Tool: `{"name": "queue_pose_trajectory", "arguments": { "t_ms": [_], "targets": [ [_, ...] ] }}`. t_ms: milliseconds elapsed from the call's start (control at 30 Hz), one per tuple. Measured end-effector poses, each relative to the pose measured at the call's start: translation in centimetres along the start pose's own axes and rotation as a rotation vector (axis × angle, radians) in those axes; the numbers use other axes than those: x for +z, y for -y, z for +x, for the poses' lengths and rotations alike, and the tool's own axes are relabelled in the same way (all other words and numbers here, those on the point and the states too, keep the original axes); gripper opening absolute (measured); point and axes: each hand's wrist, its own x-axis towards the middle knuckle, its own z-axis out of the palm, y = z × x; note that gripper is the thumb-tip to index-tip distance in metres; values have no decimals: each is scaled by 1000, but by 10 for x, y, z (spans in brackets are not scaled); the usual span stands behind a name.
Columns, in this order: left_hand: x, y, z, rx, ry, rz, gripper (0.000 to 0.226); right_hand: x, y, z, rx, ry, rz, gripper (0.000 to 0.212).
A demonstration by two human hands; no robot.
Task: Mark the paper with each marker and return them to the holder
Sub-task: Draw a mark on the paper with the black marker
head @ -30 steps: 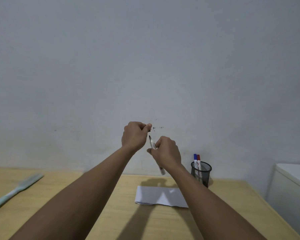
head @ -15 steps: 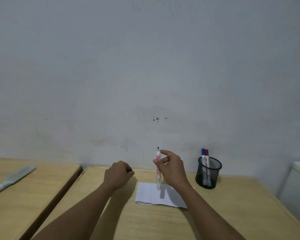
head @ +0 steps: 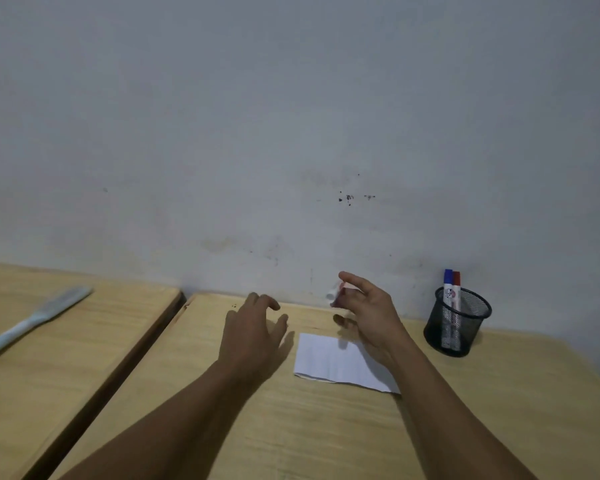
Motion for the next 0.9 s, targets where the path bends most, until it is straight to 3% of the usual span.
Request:
{"name": "queue_pose_trajectory", "arguments": {
  "t_ms": [67,133,200,300,667,900],
  "targets": [
    [-2,-6,-16,92,7,12,13,2,-7,2,7,31,10,18],
    [0,-7,-27,161,117,91,22,6,-17,3,-26,42,-129,6],
    [3,-5,-33,187,220,140,34,12,-30,4,-48,66,-237,12],
    [4,-2,-36,193,286,187,32,18,-44,7,-55,102,-347,15],
    [10,4,-39,127,286,175,39,17,-74,15,-137,47,-598,9],
    [10,4,-38,114,330,172,38,17,-77,16,-143,33,-651,17]
  ]
}}
